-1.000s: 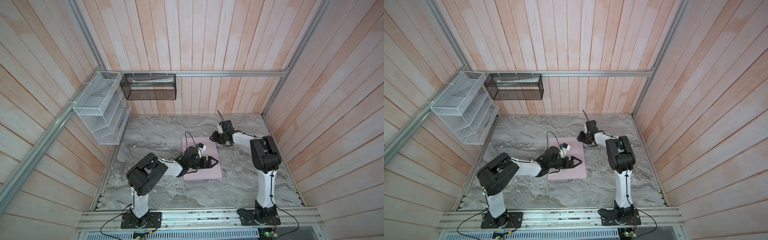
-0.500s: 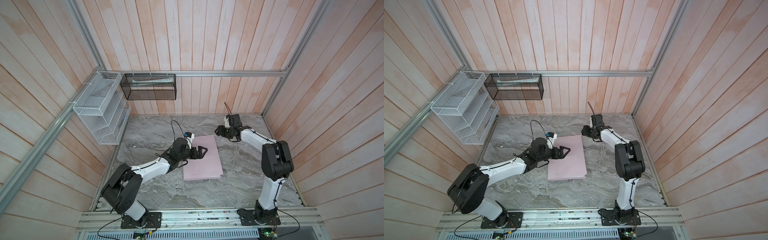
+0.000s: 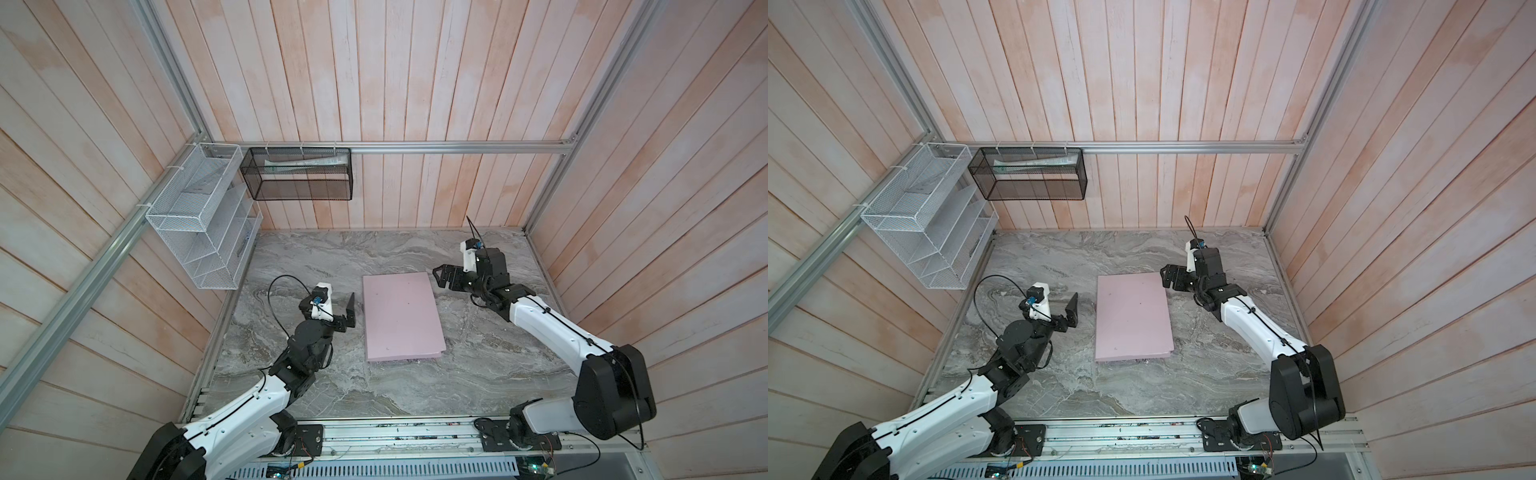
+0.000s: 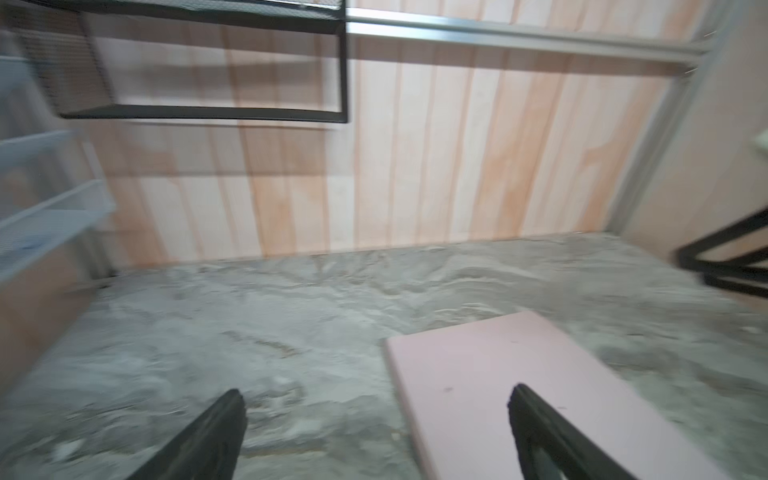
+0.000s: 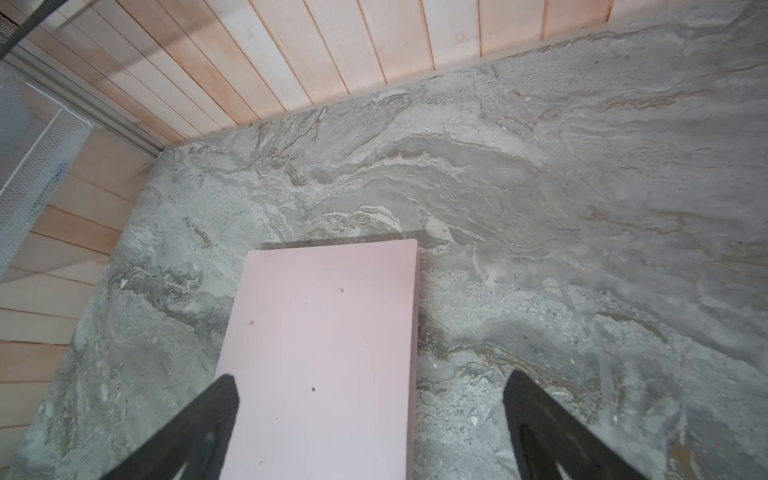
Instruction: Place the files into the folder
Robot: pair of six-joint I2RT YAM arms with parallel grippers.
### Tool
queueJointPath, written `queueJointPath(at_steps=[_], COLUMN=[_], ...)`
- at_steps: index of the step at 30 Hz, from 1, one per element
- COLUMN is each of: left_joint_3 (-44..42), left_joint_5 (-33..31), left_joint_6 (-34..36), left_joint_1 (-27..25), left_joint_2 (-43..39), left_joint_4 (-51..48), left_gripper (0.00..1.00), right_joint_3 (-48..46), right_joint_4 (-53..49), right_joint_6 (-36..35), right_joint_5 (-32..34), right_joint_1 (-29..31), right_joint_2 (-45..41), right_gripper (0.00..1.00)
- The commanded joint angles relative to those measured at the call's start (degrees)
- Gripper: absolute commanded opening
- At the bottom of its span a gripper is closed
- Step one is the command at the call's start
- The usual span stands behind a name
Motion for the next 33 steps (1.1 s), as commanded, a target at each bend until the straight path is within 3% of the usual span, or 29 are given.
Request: queueJointPath(at_steps=[1,4,6,11,13,15,16,17,19,21,26,28,30,32,33], left_joint_3=[-2.75,-6.3,-7.14,-6.85,-5.41,-4.38,-3.06,-2.07,-2.06,-0.45,-0.59,-0.58,-0.58,-0.48,-0.5], left_joint_5=[-4.12,2.36,7.38,9.67,15.97,16.74,17.78,18.06,17.68,16.92,16.93,16.77,16.73,16.62,16.66], left_joint_6=[4.33,-1.74,-4.06,-3.44,-3.44,-3.55,-3.83,-3.84,-3.3,-3.95,-3.83,-3.73,-3.64,-3.65,-3.72], left_joint_1=[11.46,21.96,25.87,28.07,29.5,30.43,30.5,30.54,30.48,30.52,30.45,30.41,30.38,30.37,30.29], left_joint_2=[-0.96,4.38,11.02,31.84,33.76,37.27,35.31,34.67,36.74,35.29,35.54,35.57,35.68,35.59,35.68], left_joint_4=[8.85,16.26,21.87,41.11,37.65,40.99,35.79,32.13,36.11,30.33,31.0,31.37,31.32,31.03,31.26], left_gripper=[1.0,1.0,1.0,1.0,1.0,1.0,1.0,1.0,1.0,1.0,1.0,1.0,1.0,1.0,1.0], right_joint_3=[-4.53,-9.67,-12.96,-18.75,-20.47,-21.98,-23.54,-24.85,-27.79,-30.45,-40.13,-42.92,-44.3,-43.04,-43.95], right_joint_4=[6.76,13.26,17.62,23.41,24.09,24.32,25.97,27.43,30.52,33.97,54.28,63.0,73.02,71.83,80.46], right_joint_6=[-3.51,-5.6,-7.85,-12.55,-15.69,-16.27,-16.91,-17.9,-19.66,-20.58,-21.47,-19.49,-19.96,-22.09,-22.22], right_joint_5=[4.84,8.71,9.92,18.33,23.01,31.02,34.61,36.69,39.71,39.48,30.63,25.7,24.97,20.35,17.59], right_joint_1=[0.43,1.63,2.21,2.55,2.59,2.4,2.06,1.48,-0.73,-3.98,-13.7,-17.0,-17.64,-18.85,-19.81], right_joint_2=[-2.21,-4.38,-6.12,-10.13,-11.61,-12.92,-13.62,-14.41,-15.71,-16.2,-11.54,-7.24,-2.17,0.88,7.42], right_gripper=[0.98,0.98,0.98,0.98,0.98,0.98,0.98,0.98,0.98,0.98,0.98,0.98,0.98,0.98,0.98])
